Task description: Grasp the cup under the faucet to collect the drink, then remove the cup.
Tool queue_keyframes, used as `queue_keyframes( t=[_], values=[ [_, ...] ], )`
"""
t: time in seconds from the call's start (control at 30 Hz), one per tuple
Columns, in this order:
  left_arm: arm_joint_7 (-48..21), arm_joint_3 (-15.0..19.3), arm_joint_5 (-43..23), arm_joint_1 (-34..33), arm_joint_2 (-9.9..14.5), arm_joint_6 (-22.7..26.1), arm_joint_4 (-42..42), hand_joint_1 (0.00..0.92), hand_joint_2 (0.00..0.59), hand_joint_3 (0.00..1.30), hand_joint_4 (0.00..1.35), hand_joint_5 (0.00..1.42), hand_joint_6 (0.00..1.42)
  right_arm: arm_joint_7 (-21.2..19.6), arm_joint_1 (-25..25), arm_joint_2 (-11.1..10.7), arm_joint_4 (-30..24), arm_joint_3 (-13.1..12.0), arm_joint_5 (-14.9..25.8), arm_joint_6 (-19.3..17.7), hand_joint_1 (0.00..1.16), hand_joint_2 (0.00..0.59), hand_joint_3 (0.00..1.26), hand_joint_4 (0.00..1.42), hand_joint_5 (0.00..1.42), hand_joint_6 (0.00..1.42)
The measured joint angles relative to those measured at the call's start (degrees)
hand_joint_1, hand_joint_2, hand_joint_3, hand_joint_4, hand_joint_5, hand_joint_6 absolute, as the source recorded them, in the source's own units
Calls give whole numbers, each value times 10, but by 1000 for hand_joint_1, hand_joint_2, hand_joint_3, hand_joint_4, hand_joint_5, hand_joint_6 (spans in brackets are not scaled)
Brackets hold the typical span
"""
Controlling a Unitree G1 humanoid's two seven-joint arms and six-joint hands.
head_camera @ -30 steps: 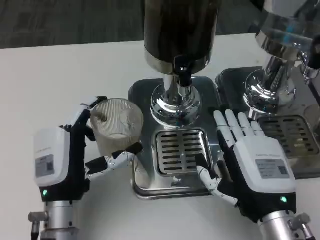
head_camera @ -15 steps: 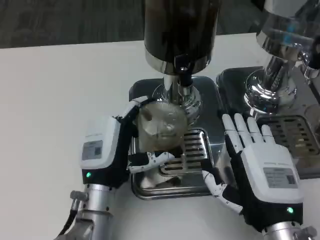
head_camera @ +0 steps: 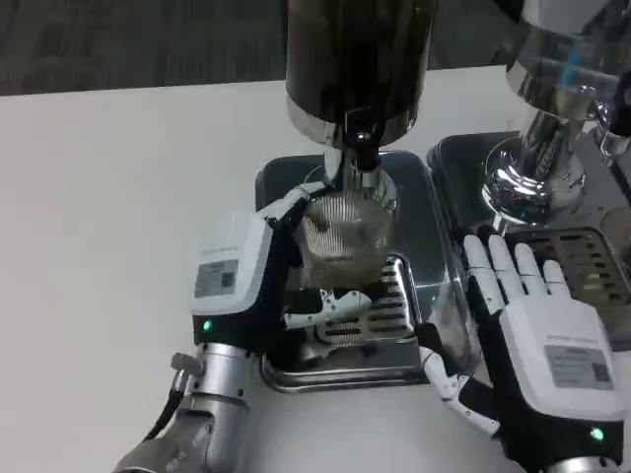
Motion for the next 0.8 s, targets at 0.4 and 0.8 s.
queue_keyframes(
  t=[0.4,0.8],
  values=[
    [-7,6,-10,24,16,-44,-13,0,15,190,350,784,925,14,-12,0,5,-4,3,-1,339,443,25,0,0,0],
    [-33,65,-73,63,61,-89,-74,0,19,119,132,404,391,16,-44,-2,39,-12,17,-7,334,442,25,0,0,0]
  ],
)
